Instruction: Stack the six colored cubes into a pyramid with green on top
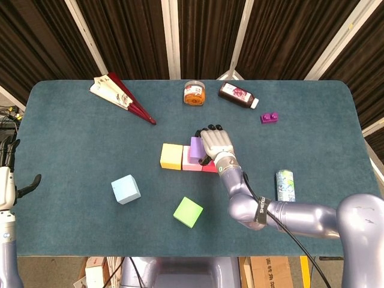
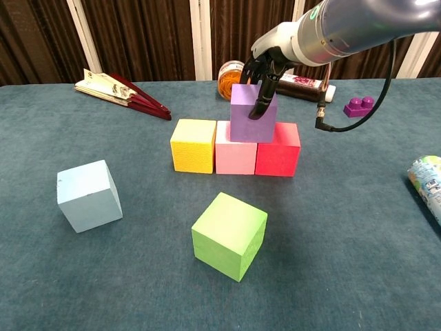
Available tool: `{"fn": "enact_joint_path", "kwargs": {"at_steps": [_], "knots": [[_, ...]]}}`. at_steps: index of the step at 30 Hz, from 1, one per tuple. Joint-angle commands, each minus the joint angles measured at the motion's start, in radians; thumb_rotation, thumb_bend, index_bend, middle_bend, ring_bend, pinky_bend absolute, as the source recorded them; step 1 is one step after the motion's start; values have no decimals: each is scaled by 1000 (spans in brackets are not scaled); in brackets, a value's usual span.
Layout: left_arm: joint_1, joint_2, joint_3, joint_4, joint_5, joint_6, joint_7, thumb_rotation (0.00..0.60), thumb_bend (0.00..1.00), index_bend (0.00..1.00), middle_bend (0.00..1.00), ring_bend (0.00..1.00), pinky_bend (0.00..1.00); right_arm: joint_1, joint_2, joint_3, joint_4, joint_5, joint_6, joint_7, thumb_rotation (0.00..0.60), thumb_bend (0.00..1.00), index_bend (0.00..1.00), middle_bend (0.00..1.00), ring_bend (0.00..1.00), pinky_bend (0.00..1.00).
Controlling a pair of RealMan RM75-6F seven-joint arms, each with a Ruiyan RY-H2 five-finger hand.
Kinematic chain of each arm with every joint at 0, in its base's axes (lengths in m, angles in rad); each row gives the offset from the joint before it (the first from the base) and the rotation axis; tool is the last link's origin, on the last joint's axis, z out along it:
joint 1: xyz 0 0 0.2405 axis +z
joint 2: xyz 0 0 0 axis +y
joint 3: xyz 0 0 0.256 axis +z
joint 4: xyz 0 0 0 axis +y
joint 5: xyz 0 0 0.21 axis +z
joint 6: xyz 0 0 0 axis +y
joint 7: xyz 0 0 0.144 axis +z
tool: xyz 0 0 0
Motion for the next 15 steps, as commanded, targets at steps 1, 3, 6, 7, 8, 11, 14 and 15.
{"fn": "enact_joint_path", "kwargs": {"at_steps": [1, 3, 6, 7, 8, 11, 14, 15], "knots": [[0, 0, -1, 0, -1, 0, 0, 600, 308, 97, 2, 0, 0, 1, 3, 0, -5, 1, 3, 0, 600, 272, 236, 198, 62, 0], [0, -1, -1, 0, -1, 0, 0, 600, 308, 97, 3, 0, 0, 1, 5, 1, -9, 0, 6, 1, 600, 272, 226, 192, 58, 0], [0, -1, -1, 0, -2, 0, 1, 600, 308, 95, 2, 0, 0, 1, 8, 4, -13, -3, 9, 5, 600, 272, 213, 180, 52, 0], [0, -1, -1, 0, -2, -1, 1, 600, 307, 94, 2, 0, 0, 1, 10, 4, -15, -4, 9, 6, 600, 272, 208, 176, 50, 0], [0, -1, -1, 0, -2, 0, 1, 600, 307, 93, 2, 0, 0, 1, 12, 4, -18, -5, 10, 6, 600, 272, 198, 170, 47, 0], [0, -1, -1, 1, -2, 0, 1, 600, 308, 87, 0, 0, 0, 0, 18, 4, -26, -6, 10, 6, 600, 273, 150, 147, 36, 0], [-1, 0, -2, 4, -1, -1, -2, 600, 308, 74, 0, 0, 0, 0, 28, 1, -41, -3, 8, 3, 600, 272, 132, 128, 22, 0], [-1, 0, -2, 4, -1, -2, -4, 600, 308, 70, 0, 0, 0, 0, 31, 0, -46, -3, 8, 2, 600, 272, 127, 122, 18, 0]]}}
